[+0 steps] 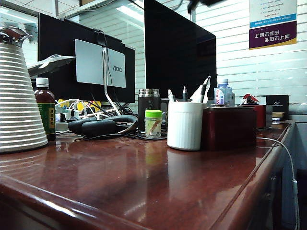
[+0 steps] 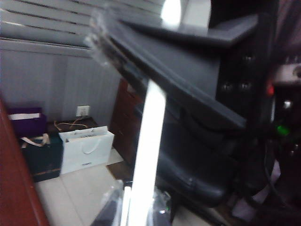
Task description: Pick up all the pens on the desk and put them into the pen holder one by one.
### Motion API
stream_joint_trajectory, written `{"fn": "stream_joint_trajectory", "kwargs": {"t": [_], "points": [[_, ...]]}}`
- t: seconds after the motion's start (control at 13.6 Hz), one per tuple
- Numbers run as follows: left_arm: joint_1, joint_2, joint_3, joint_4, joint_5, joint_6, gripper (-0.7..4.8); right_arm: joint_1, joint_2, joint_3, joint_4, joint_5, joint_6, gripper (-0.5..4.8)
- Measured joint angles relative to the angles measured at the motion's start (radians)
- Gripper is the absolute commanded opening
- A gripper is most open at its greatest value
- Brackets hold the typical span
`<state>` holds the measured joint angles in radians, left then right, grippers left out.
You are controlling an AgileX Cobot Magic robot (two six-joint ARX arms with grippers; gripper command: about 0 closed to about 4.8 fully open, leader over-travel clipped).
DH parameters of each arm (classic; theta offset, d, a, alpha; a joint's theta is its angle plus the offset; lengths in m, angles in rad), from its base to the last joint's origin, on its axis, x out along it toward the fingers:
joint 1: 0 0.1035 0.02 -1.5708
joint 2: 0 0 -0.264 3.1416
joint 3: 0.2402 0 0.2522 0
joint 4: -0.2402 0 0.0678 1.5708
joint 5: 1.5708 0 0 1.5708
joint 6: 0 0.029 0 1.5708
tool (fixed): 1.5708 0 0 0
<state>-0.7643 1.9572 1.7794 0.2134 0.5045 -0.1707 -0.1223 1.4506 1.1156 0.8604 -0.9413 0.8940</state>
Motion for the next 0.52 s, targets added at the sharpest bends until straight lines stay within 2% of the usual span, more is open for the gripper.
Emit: {"fn": "stream_joint_trajectory", "kwargs": {"t": [0.37, 0.44, 0.52], "points": [[0.010, -0.001, 0.001, -0.023, 0.008, 0.013, -0.04, 0.000, 0.004, 0.000, -0.006, -0.005, 0.004, -0.06], [0.010, -0.002, 0.002, -0.032, 0.007, 0.018, 0.39, 0.000, 0.004, 0.000, -0.007, -0.006, 0.004, -0.06], [0.013, -0.003, 0.003, -0.039, 0.008, 0.029, 1.98, 0.000, 0.005, 0.000, -0.008, -0.006, 0.003, -0.06]]}}
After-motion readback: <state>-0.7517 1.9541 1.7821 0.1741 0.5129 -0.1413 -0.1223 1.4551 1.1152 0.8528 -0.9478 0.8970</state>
